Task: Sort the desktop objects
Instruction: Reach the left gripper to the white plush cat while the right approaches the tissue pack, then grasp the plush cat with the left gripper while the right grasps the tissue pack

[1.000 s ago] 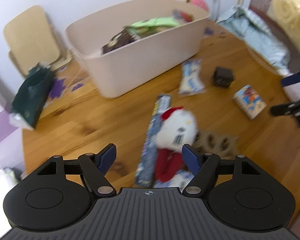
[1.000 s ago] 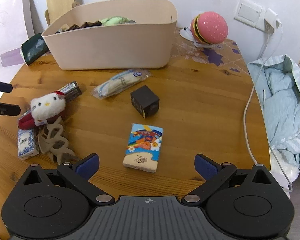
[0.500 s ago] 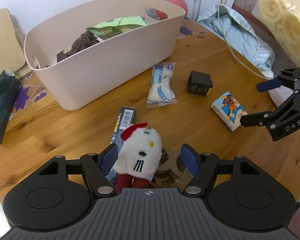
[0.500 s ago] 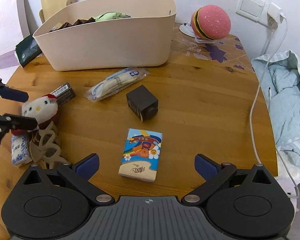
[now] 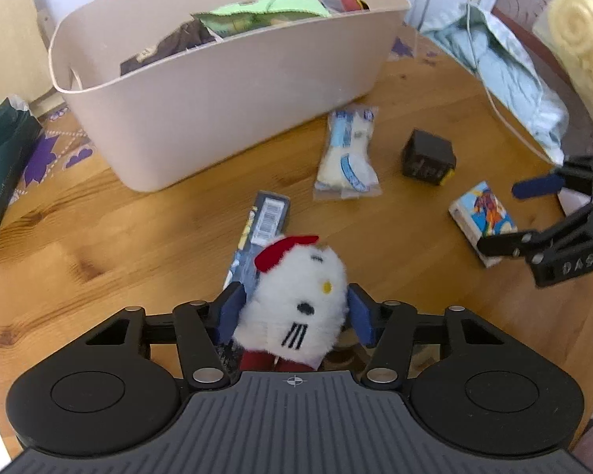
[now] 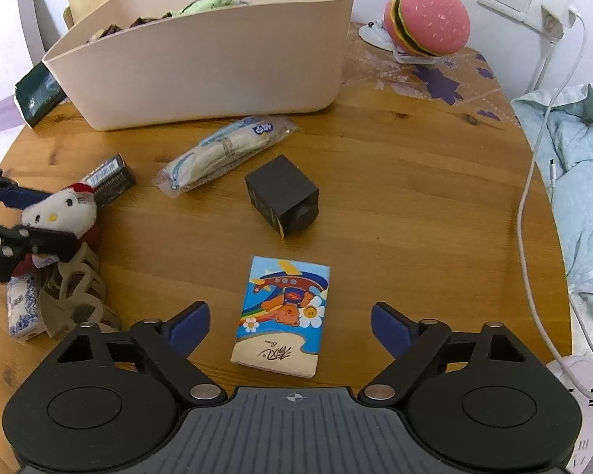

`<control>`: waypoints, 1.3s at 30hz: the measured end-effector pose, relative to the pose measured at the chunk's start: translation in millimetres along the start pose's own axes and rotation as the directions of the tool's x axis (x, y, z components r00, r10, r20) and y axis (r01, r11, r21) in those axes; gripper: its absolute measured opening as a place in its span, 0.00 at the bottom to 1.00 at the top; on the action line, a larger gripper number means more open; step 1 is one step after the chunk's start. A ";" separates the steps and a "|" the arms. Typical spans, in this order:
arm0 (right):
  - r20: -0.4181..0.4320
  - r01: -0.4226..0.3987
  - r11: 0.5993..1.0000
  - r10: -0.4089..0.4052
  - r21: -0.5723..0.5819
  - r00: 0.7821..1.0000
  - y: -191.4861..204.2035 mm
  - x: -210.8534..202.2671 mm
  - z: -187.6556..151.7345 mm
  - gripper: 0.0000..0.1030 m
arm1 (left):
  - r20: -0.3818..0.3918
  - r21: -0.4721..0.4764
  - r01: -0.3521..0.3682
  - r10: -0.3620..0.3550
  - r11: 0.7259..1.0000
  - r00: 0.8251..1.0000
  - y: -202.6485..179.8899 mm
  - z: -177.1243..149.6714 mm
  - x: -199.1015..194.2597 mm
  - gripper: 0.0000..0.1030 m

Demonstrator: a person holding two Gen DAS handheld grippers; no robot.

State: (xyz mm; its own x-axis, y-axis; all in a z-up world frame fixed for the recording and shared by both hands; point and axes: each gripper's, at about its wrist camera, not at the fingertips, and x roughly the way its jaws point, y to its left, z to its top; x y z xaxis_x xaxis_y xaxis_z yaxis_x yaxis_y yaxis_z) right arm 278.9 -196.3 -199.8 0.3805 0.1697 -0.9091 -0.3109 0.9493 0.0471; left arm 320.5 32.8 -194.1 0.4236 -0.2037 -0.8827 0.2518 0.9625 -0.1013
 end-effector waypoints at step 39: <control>0.068 -0.045 0.999 0.043 0.020 0.997 -3.1 -53.3 -3.1 0.41 | 0.086 0.001 -0.093 0.092 0.996 0.992 6.5 1.6 -75.2 0.36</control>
State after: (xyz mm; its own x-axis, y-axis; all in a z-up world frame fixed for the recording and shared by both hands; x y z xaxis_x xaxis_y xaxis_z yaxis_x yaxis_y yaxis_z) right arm 256.9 -209.2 -152.7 0.4248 0.2282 -0.8761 -0.3098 0.9459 0.0962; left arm 291.7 54.1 -127.6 0.5185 -0.1289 -0.8453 0.2123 0.9770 -0.0188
